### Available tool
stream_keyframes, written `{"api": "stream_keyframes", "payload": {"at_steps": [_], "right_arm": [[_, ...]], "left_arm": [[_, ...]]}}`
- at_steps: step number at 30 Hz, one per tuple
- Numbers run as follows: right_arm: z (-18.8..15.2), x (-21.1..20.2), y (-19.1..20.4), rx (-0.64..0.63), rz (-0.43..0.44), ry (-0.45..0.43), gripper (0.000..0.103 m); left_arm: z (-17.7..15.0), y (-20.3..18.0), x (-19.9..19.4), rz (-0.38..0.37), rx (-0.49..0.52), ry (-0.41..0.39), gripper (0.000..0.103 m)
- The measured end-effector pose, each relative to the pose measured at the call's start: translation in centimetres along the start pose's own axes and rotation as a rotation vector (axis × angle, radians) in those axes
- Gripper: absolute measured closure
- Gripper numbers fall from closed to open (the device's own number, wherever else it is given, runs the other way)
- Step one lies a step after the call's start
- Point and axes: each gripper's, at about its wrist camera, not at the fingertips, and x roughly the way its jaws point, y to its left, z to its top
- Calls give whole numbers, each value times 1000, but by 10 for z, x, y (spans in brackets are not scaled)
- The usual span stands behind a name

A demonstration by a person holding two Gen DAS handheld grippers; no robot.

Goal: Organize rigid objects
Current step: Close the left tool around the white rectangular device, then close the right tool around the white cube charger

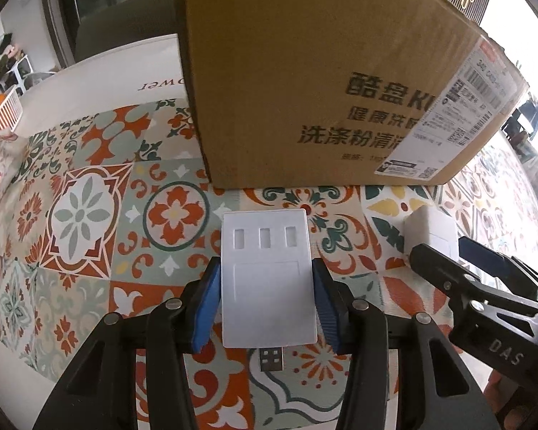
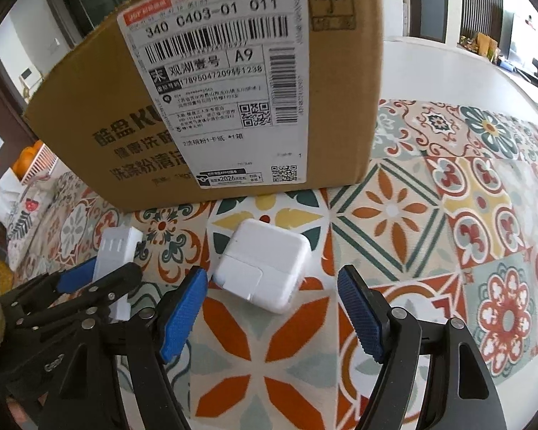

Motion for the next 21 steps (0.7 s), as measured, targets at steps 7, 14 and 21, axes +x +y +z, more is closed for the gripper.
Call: {"api": "stream_keyframes", "payload": {"at_steps": [7, 14, 21], "right_arm": [[3, 10, 7, -14, -26, -32, 27], [-1, 7, 9, -10, -38, -57, 47], [-4, -10, 10, -3, -29, -89, 51]], "left_arm": [[3, 16, 5, 15, 12, -13, 55], [9, 24, 6, 20, 31, -27, 55], [7, 19, -9, 5, 44, -55, 55]]}}
